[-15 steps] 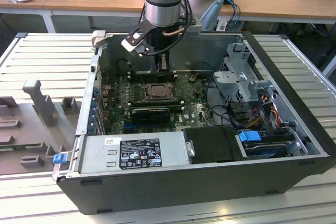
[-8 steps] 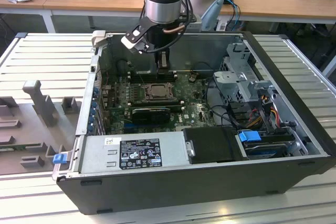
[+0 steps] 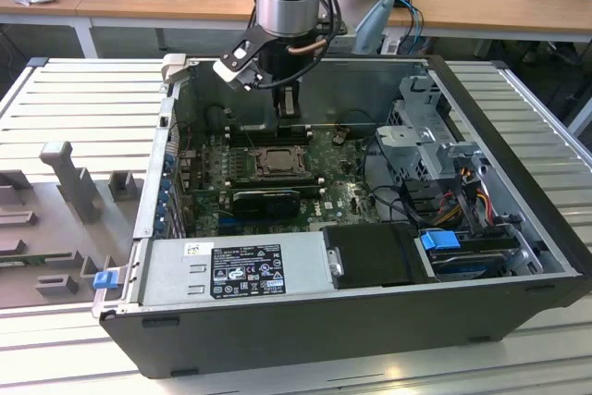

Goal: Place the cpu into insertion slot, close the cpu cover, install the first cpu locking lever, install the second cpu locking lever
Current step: 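Install the first cpu locking lever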

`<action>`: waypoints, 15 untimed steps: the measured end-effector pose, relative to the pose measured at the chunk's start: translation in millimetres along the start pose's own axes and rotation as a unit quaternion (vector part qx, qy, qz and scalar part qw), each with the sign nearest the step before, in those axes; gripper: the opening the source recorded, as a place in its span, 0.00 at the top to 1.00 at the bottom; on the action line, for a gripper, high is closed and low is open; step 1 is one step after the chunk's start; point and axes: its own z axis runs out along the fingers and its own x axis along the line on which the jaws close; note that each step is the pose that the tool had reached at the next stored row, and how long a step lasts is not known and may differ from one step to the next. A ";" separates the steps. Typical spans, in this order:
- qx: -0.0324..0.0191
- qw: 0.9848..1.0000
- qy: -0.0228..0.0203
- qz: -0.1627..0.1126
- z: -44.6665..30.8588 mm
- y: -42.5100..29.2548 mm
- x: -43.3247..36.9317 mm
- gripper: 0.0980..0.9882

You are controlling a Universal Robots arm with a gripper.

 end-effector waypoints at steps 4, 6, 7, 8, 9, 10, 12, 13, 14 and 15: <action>0.000 1.000 0.000 -0.023 -0.1 0.0 0.0 0.99; 0.000 1.000 0.001 -0.030 -0.1 0.0 0.0 0.99; 0.001 0.999 0.001 -0.032 -0.1 0.0 0.0 0.99; 0.001 0.999 0.001 -0.035 -0.1 0.0 0.0 0.99; 0.001 0.999 0.001 -0.037 -0.1 0.0 0.0 0.99; 0.001 0.999 0.001 -0.040 0.0 0.0 0.0 0.99; 0.001 0.999 0.001 -0.044 -0.1 0.0 0.0 0.99; 0.001 0.999 0.001 -0.045 -0.1 0.0 0.0 0.99; 0.001 0.999 0.001 -0.047 -0.1 0.0 0.0 0.99; 0.001 0.999 0.001 -0.050 -0.1 0.0 0.0 0.99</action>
